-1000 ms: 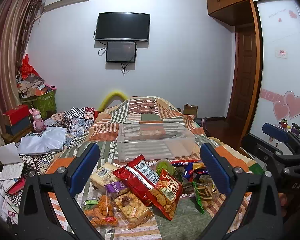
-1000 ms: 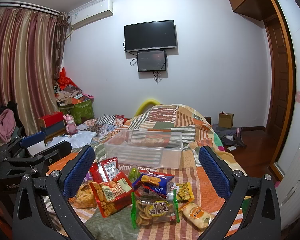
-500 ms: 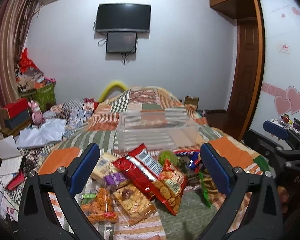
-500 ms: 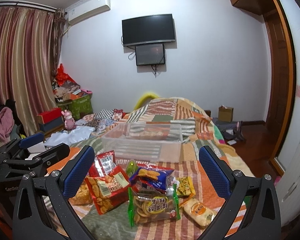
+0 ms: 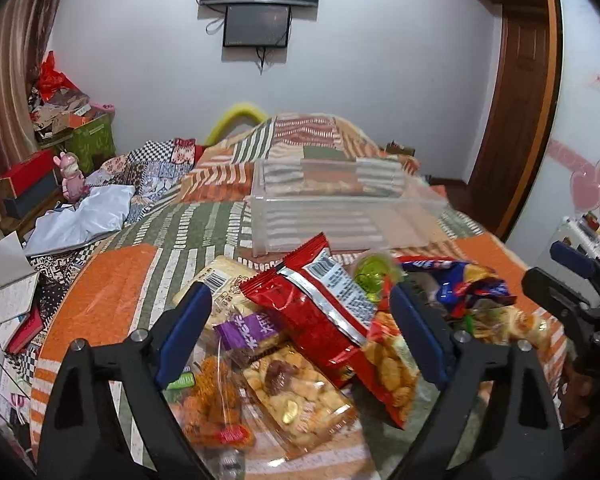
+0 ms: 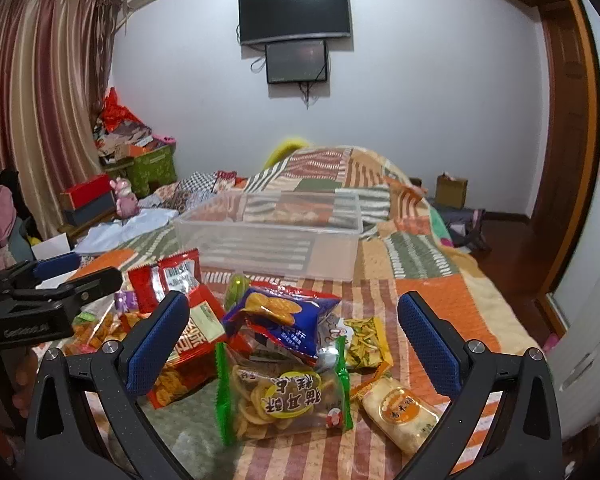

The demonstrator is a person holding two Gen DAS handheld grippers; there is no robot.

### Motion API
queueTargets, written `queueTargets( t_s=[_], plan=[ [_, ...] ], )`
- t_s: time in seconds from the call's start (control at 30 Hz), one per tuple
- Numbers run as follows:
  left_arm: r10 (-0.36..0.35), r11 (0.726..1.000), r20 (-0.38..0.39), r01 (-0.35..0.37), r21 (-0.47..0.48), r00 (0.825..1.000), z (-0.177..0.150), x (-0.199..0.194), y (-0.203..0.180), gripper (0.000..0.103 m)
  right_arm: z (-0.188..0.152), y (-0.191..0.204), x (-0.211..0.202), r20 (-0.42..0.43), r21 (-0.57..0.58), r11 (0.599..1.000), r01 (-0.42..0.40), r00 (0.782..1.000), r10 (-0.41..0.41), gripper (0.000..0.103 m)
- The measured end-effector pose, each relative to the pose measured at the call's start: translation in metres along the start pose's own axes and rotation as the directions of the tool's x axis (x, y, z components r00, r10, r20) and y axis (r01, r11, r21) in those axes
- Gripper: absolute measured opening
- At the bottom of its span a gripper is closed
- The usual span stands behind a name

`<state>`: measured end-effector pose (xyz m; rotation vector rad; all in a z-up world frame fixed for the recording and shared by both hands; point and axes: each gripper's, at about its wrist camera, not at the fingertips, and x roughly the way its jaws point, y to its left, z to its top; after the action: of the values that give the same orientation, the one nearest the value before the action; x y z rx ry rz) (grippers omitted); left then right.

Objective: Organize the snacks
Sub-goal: 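Grasp the orange-red puffed snack bag with left tool while right tool grasps blue cracker packet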

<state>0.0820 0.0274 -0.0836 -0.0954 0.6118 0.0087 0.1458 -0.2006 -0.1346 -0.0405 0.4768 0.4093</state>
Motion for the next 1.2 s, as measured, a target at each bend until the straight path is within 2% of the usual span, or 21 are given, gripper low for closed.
queueTargets(
  t_s=[0.17, 0.27, 0.5, 0.57, 0.7, 0.83, 0.93, 1.0, 1.1, 1.2],
  plan=[
    [-0.016, 1.000, -0.066, 0.016, 0.003, 0.998, 0.006, 0.028, 0.003, 0.083, 0.002, -0.003, 0.012, -0.033, -0.001, 0.999, -0.036, 0.999, 0.036, 0.103],
    [-0.024, 1.000, -0.106, 0.024, -0.001, 0.994, 0.010, 0.044, 0.007, 0.075, 0.003, -0.001, 0.024, -0.062, -0.007, 0.999, -0.050, 0.997, 0.049, 0.102],
    [-0.053, 0.998, -0.191, 0.049, -0.024, 0.980, 0.021, 0.076, 0.024, 0.059, 0.003, -0.008, 0.047, -0.128, 0.065, 0.994, -0.084, 0.988, 0.091, 0.085],
    [-0.074, 0.997, -0.221, 0.068, -0.035, 0.973, 0.022, 0.083, 0.027, 0.059, 0.002, -0.007, 0.051, -0.147, 0.069, 0.994, -0.090, 0.984, 0.100, 0.081],
    [-0.103, 0.995, -0.240, 0.097, -0.038, 0.965, 0.019, 0.085, 0.027, 0.059, -0.001, -0.003, 0.057, -0.177, 0.066, 0.992, -0.106, 0.977, 0.116, 0.080],
    [-0.060, 0.998, -0.203, 0.061, 0.000, 0.977, 0.018, 0.066, 0.019, 0.059, -0.003, -0.001, 0.057, -0.181, 0.053, 0.993, -0.101, 0.977, 0.109, 0.080],
    [-0.069, 0.995, -0.163, 0.079, 0.056, 0.984, 0.018, 0.045, 0.006, 0.059, -0.003, 0.000, 0.057, -0.181, 0.045, 0.994, -0.098, 0.978, 0.105, 0.077],
    [-0.080, 0.991, -0.151, 0.095, 0.095, 0.985, 0.017, 0.035, -0.005, 0.064, -0.003, -0.001, 0.059, -0.188, 0.048, 0.994, -0.097, 0.977, 0.104, 0.071],
    [-0.114, 0.982, -0.154, 0.134, 0.131, 0.982, 0.013, 0.030, -0.022, 0.072, -0.003, -0.003, 0.061, -0.188, 0.064, 0.993, -0.097, 0.976, 0.107, 0.067],
    [-0.141, 0.975, -0.196, 0.171, 0.143, 0.970, 0.006, 0.039, -0.037, 0.072, -0.004, -0.006, 0.059, -0.184, 0.079, 0.992, -0.100, 0.976, 0.113, 0.062]
  ],
)
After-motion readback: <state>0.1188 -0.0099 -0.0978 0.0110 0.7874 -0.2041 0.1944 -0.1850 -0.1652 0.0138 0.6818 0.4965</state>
